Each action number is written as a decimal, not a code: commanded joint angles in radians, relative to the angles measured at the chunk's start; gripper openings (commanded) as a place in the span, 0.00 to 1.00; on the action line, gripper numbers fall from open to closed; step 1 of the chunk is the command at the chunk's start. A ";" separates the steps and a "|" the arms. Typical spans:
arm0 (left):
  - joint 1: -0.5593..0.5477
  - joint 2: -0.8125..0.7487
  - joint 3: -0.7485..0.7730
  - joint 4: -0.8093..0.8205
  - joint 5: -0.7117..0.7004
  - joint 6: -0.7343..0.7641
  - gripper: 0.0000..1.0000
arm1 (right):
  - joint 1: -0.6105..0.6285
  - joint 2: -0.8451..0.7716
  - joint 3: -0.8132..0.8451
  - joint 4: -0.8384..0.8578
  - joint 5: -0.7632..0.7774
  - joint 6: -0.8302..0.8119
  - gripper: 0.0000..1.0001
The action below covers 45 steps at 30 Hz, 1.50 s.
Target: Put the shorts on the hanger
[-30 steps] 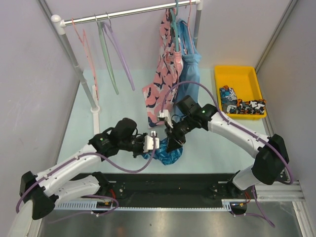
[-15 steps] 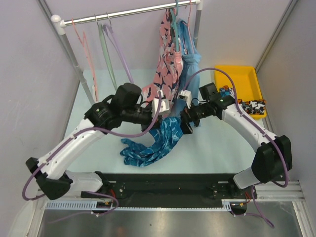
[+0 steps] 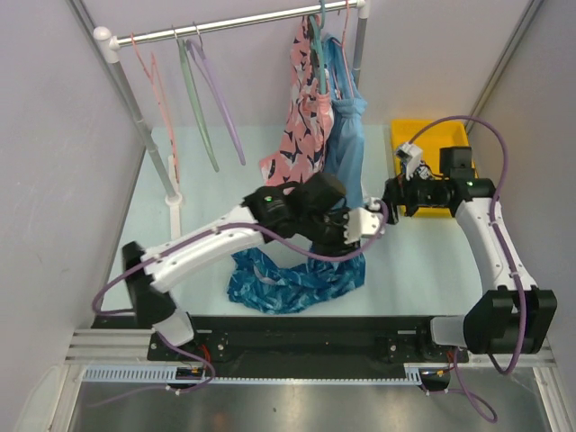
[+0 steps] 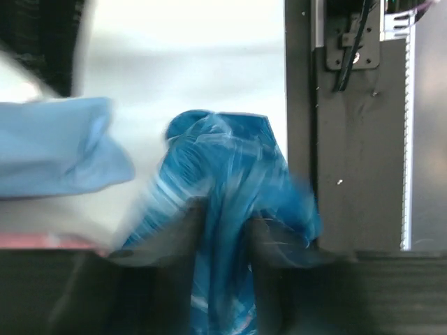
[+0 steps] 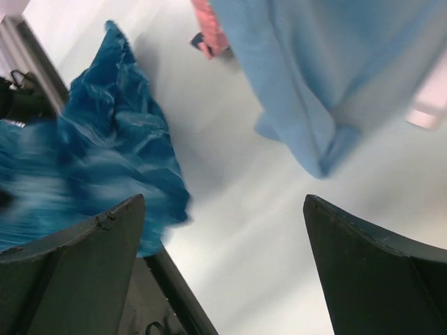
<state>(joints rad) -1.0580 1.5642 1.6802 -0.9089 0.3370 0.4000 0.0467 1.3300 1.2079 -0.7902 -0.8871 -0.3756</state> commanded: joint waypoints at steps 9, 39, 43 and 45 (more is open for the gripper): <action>0.231 -0.353 -0.356 -0.099 0.223 0.184 0.89 | 0.019 -0.147 0.010 -0.196 -0.021 -0.224 1.00; 0.451 -0.949 -0.721 -0.378 0.053 0.332 0.84 | 0.975 0.641 0.143 0.861 0.757 0.063 0.94; 0.452 -0.958 -0.754 -0.358 0.002 0.327 0.84 | 0.975 0.666 0.143 0.797 0.755 0.041 0.62; 0.452 -0.971 -0.774 -0.340 0.000 0.329 0.83 | 0.969 0.624 0.143 0.688 0.740 0.032 0.20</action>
<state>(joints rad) -0.6147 0.6125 0.9390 -1.2915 0.3664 0.7258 1.0145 1.9930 1.3163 -0.0242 -0.1539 -0.3172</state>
